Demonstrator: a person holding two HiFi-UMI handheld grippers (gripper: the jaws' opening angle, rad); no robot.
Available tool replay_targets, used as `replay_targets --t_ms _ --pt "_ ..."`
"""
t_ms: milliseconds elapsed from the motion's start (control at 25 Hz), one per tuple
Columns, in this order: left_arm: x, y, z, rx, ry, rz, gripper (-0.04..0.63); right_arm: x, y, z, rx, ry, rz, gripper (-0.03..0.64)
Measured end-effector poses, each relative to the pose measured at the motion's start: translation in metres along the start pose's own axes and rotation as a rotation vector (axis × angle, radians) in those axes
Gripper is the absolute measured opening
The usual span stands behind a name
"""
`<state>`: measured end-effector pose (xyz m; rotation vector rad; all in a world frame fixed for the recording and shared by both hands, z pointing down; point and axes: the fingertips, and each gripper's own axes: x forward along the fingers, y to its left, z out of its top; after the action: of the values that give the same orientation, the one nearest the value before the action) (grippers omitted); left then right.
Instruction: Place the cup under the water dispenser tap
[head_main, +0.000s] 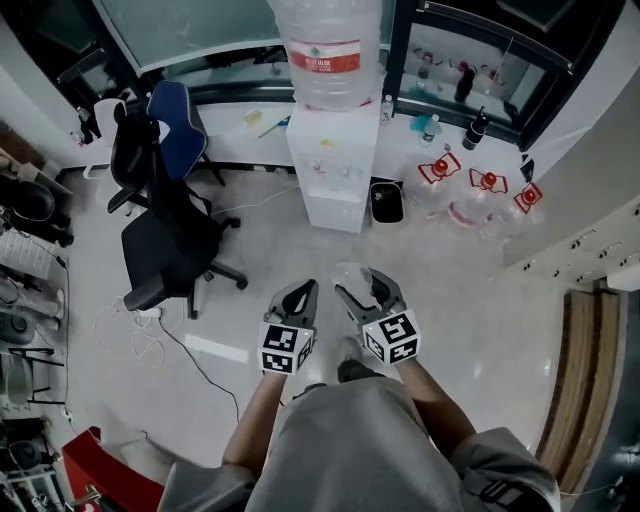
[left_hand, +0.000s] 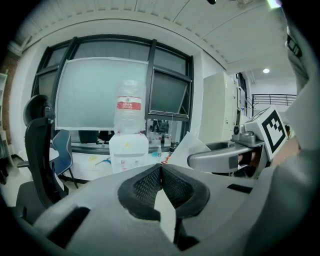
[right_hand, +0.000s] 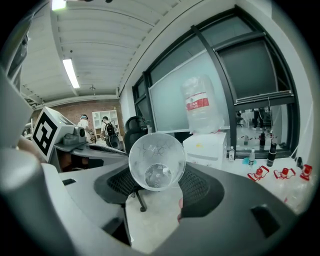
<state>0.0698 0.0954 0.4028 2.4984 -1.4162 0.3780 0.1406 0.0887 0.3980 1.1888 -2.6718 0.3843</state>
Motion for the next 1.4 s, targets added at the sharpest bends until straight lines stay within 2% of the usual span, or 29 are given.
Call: replay_targets --t_ms 400,680,1040,1400 --pt "0.058 0.027 0.017 0.006 0.015 0.035 0.009 0.041 -0.056 0.013 0.01 0.003 0.02 0.258" --pt "0.093 0.054 0.025 0.018 0.02 0.025 0.009 0.077 -0.082 0.016 0.023 0.008 0.009 0.258" --pt "0.133 0.104 0.032 0.026 0.041 -0.029 0.009 0.133 -0.102 0.023 0.044 0.025 -0.045 0.258" --pt "0.167 0.175 0.036 0.016 0.062 -0.098 0.009 0.206 -0.106 0.029 0.058 0.066 -0.121 0.258"
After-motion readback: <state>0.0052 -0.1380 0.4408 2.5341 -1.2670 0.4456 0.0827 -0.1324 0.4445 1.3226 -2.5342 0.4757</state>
